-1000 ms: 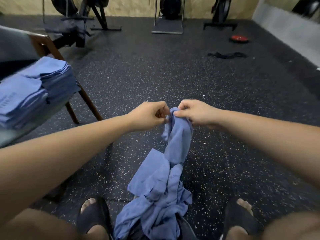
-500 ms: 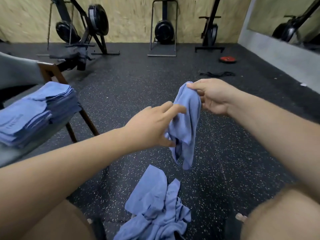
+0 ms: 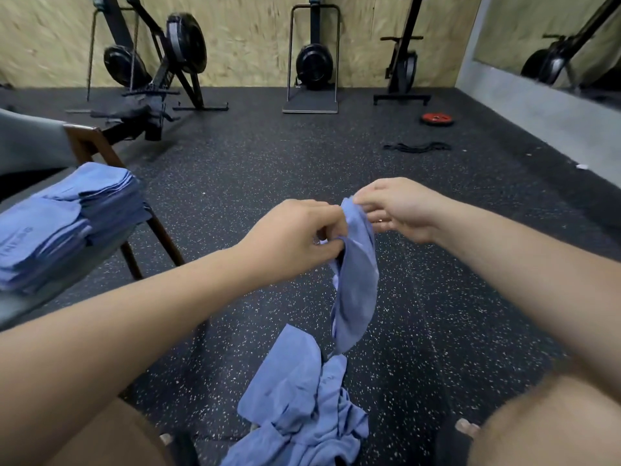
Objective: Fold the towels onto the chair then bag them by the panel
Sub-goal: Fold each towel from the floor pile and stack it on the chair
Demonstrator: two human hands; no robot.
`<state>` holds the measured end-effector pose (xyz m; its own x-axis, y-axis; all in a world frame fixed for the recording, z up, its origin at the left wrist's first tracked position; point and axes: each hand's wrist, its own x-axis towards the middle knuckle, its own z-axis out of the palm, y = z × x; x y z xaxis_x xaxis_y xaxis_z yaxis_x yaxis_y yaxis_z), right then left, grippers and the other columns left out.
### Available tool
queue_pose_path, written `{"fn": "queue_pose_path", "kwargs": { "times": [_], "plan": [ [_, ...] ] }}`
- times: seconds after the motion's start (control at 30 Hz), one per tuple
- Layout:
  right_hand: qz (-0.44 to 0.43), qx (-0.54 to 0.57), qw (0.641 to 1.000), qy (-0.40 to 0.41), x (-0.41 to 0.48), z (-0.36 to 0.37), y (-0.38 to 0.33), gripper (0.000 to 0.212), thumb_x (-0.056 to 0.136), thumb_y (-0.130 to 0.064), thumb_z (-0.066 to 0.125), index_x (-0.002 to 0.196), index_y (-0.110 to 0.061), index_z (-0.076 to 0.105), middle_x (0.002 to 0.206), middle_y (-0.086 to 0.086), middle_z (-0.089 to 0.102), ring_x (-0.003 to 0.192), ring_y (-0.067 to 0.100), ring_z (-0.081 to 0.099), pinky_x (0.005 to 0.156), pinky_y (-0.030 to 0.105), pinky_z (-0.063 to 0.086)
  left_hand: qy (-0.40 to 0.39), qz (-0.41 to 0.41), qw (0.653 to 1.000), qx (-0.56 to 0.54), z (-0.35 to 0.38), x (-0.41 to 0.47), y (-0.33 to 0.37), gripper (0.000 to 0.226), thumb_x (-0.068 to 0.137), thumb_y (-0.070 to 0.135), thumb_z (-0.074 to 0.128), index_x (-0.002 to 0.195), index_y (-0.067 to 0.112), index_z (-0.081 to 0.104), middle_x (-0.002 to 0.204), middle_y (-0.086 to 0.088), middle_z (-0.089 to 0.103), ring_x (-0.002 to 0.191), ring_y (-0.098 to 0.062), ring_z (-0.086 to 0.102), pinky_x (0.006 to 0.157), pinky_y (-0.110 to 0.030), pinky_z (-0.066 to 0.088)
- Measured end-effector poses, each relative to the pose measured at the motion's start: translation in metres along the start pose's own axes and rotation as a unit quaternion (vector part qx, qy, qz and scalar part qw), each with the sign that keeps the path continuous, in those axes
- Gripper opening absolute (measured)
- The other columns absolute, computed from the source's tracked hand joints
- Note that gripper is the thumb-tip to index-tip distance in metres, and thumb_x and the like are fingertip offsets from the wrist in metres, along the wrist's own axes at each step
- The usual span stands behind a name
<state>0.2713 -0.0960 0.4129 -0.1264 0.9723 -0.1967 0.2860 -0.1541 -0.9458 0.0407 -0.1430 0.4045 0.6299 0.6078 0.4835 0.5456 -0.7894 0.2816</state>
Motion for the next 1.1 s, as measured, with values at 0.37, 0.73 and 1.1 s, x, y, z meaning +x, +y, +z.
{"fn": "queue_pose_path", "kwargs": {
  "times": [0.37, 0.73, 1.1],
  "plan": [
    [-0.124, -0.228, 0.966, 0.000, -0.047, 0.041, -0.001, 0.018, 0.093, -0.034, 0.077, 0.095, -0.016, 0.071, 0.082, 0.005, 0.079, 0.073, 0.015, 0.076, 0.072, 0.040, 0.058, -0.006, -0.215, 0.975, -0.058, -0.008, 0.004, -0.016, 0.010, 0.086, 0.029, 0.079, 0.078, 0.026, 0.073, 0.063, 0.012, 0.066, 0.057, 0.000, 0.054, 0.057, -0.016, 0.040],
    [-0.207, -0.316, 0.924, 0.060, -0.048, 0.068, 0.017, 0.019, 0.085, -0.032, 0.075, 0.076, -0.019, 0.064, 0.070, -0.006, 0.069, 0.071, 0.012, 0.064, 0.073, 0.039, 0.055, -0.009, -0.260, 0.962, -0.088, -0.016, 0.003, -0.014, 0.011, 0.086, 0.028, 0.078, 0.076, 0.026, 0.073, 0.070, 0.007, 0.072, 0.058, -0.001, 0.053, 0.058, -0.021, 0.040],
    [-0.236, -0.386, 0.887, 0.089, -0.025, 0.042, 0.030, 0.006, 0.082, -0.028, 0.063, 0.080, -0.025, 0.058, 0.068, -0.008, 0.064, 0.070, 0.018, 0.062, 0.068, 0.040, 0.054, -0.043, -0.219, 0.973, -0.052, -0.025, -0.001, -0.028, 0.012, 0.089, 0.027, 0.078, 0.079, 0.027, 0.071, 0.064, 0.015, 0.065, 0.057, 0.001, 0.051, 0.056, -0.014, 0.038]
  ]
}}
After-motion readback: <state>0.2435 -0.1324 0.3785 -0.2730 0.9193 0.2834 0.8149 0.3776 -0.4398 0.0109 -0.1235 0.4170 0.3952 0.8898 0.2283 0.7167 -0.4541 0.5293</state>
